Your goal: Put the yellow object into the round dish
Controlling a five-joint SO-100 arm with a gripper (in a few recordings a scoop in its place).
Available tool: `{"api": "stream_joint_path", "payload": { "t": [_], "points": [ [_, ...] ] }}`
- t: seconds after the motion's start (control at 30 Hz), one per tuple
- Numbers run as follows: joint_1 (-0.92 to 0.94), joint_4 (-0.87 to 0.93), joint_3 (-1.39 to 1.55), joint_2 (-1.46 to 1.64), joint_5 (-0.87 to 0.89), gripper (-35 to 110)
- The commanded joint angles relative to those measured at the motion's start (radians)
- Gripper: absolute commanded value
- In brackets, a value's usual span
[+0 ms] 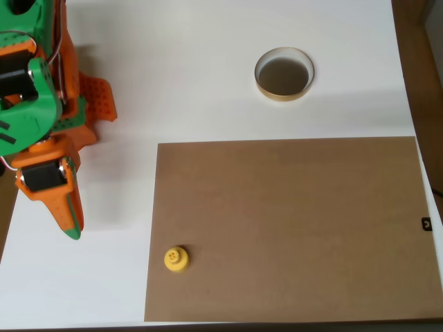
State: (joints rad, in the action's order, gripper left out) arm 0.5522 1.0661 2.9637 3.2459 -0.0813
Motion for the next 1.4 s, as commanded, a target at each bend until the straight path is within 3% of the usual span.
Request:
{"api": "stream_joint_path", "payload": {
  "t": [0.0,0.43,0.7,1.07,1.37],
  "points": [
    [0.018,0.014,-0.017,0.032,-0.012,3],
    [0.018,0.005,-0.015,0.032,-0.014,2],
    [0.018,-0.037,-0.028,0.032,-0.104,0],
    [-0.092,0.018,-0.127,0.009,-0.169,15],
    [-0.176,-0.074,-0.383,-0.44,-0.14,20]
  ]
}}
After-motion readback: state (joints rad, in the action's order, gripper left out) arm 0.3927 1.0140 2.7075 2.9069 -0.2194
